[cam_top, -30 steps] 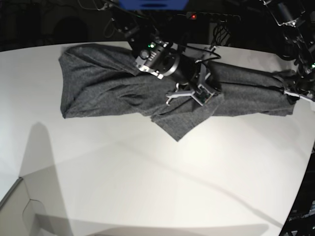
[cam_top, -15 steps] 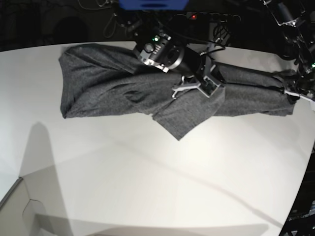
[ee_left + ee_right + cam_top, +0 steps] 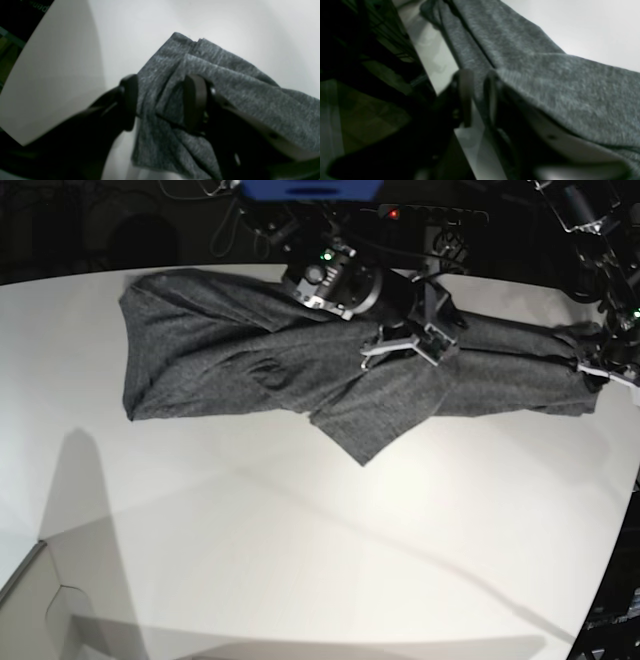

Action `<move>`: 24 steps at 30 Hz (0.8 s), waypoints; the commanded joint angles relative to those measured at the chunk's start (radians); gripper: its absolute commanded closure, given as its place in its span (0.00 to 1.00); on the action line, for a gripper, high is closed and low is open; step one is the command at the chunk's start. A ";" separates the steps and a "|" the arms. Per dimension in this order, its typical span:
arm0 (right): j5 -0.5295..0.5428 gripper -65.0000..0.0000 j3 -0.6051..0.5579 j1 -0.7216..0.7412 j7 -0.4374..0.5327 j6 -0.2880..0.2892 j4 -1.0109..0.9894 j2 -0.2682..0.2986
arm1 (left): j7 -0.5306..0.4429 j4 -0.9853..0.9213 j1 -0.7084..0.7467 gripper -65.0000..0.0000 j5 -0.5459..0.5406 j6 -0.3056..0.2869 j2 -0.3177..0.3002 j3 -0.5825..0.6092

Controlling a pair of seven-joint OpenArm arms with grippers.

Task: Layout the t-shirt on the table in an organized manner, then fold the t-shirt properly
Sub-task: 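Carry the sleeve with the right gripper over the folded body toward the left gripper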

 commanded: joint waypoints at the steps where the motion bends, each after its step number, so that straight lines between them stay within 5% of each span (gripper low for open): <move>1: 0.013 0.70 -0.012 -0.004 0.025 0.007 0.032 -0.019 | -0.020 0.032 -0.010 0.55 -0.010 -0.002 -0.024 -0.007; 8: 0.012 0.65 0.042 -0.027 0.025 0.007 0.151 -0.018 | -0.020 0.119 -0.010 0.55 -0.011 -0.003 -0.019 -0.009; 15: 0.013 0.65 0.218 -0.073 0.025 0.007 0.255 0.097 | -0.027 0.290 -0.012 0.54 -0.013 -0.003 0.025 -0.017; 18: 0.018 0.65 0.313 -0.105 0.025 0.007 0.306 0.139 | -0.021 0.409 -0.033 0.41 -0.013 -0.003 0.084 0.002; 24: 0.018 0.65 0.534 -0.168 0.028 0.007 0.345 0.175 | -0.024 0.500 -0.062 0.35 -0.004 0.005 0.211 0.296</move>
